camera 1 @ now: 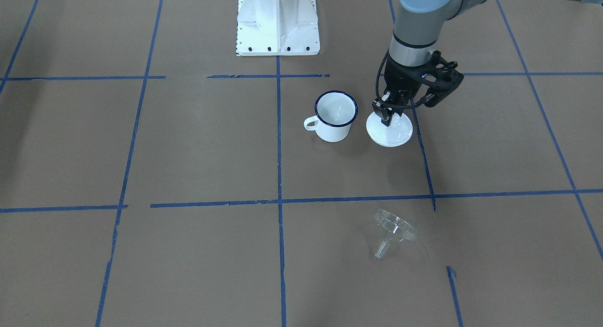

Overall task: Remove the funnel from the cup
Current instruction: 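Carry the lid over the white mug and lower it with the left gripper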

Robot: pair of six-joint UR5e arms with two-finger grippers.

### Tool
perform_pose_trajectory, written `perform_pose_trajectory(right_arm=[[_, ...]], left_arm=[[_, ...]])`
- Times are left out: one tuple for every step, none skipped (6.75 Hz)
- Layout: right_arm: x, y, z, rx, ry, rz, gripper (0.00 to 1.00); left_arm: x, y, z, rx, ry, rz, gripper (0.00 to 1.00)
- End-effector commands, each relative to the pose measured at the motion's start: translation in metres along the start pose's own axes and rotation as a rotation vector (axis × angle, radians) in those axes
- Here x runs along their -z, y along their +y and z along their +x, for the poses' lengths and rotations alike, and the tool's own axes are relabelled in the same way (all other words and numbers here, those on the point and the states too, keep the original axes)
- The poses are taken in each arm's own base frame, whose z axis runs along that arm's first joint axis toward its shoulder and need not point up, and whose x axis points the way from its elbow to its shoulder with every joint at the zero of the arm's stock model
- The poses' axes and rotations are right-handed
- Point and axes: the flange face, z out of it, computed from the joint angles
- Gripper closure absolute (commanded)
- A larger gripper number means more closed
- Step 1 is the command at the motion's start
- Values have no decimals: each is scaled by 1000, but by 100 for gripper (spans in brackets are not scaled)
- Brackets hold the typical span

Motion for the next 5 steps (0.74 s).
perform_pose_trajectory(right_arm=[[0, 0, 0, 0, 0, 0, 0], [0, 0, 0, 0, 0, 0, 0], [0, 0, 0, 0, 0, 0, 0], [0, 0, 0, 0, 0, 0, 0], [0, 0, 0, 0, 0, 0, 0]], left_arm=[[0, 46, 26, 22, -20, -37, 100], [-13, 65, 29, 13, -44, -53, 100], [-17, 74, 28, 24, -49, -60, 100], [-31, 84, 24, 12, -75, -66, 100], [-28, 88, 25, 5, -71, -74, 100]])
